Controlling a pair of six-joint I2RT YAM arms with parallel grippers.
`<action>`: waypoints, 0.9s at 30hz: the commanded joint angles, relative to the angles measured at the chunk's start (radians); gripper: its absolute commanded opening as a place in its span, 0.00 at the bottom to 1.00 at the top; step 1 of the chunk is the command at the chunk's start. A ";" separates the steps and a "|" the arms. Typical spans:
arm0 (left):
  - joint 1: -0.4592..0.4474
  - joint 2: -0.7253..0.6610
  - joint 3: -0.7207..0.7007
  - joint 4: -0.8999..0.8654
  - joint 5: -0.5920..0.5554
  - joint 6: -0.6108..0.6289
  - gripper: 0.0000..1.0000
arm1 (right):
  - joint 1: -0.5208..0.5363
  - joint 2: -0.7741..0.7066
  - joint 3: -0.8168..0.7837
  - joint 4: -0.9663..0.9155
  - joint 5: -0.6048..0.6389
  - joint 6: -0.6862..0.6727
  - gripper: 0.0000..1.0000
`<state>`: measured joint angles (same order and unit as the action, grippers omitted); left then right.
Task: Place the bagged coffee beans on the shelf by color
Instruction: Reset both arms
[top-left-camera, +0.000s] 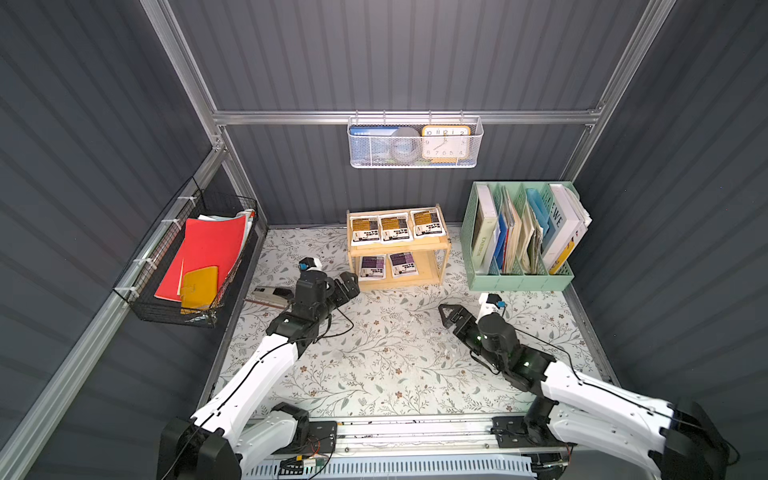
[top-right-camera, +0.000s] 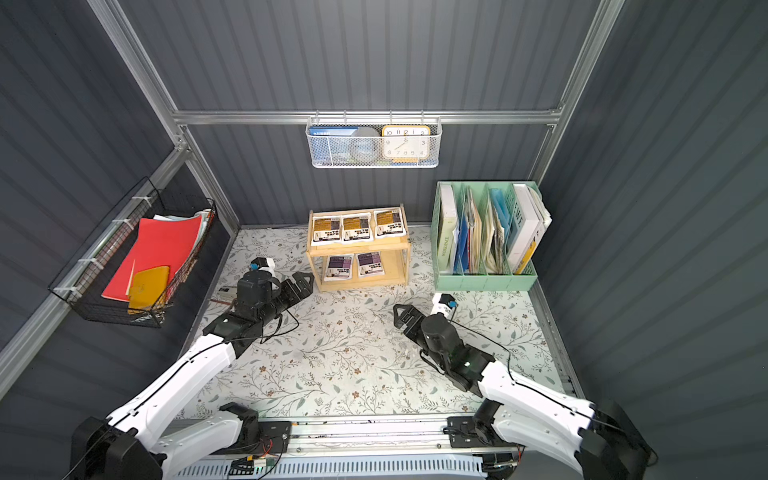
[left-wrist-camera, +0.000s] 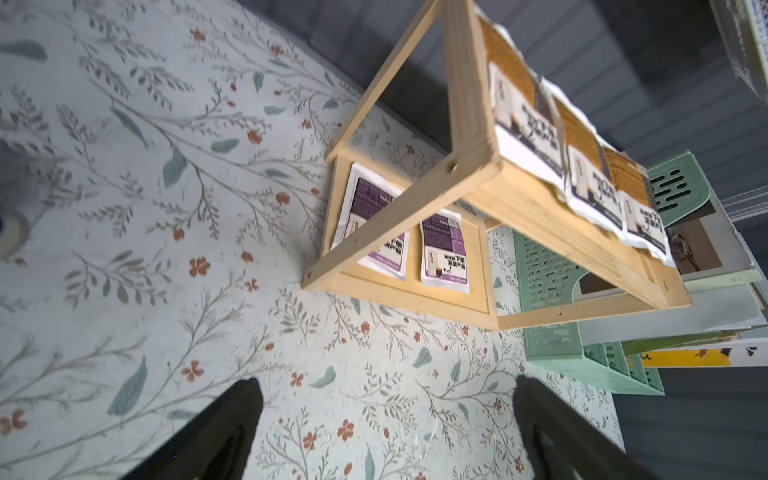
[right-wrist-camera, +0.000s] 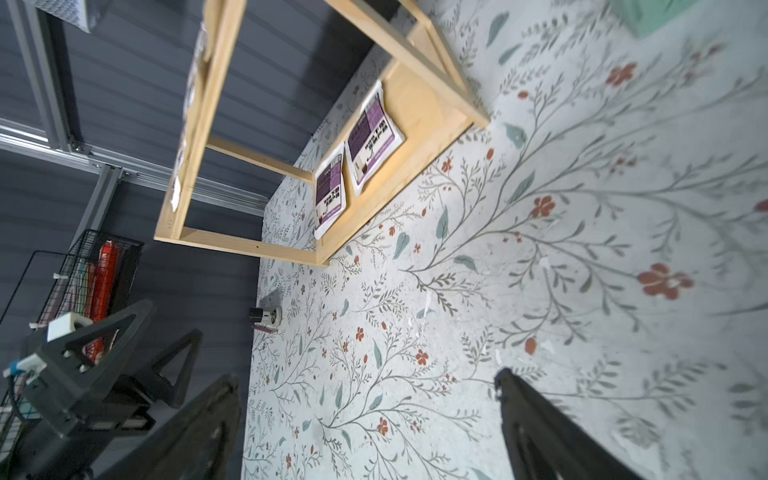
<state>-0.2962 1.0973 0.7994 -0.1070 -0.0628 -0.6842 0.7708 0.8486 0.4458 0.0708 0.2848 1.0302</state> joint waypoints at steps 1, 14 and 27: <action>-0.006 0.034 0.063 0.051 -0.089 0.139 1.00 | -0.023 -0.093 0.066 -0.266 0.095 -0.240 0.99; -0.011 -0.096 -0.113 0.538 -0.346 0.515 1.00 | -0.369 -0.147 0.135 -0.312 0.217 -0.637 0.99; 0.107 -0.043 -0.331 0.939 -0.478 0.724 1.00 | -0.755 0.048 -0.083 0.263 0.207 -0.731 0.99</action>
<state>-0.2359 1.0241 0.4786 0.6674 -0.5735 -0.0208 0.0216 0.8433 0.4072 0.0944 0.4747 0.3607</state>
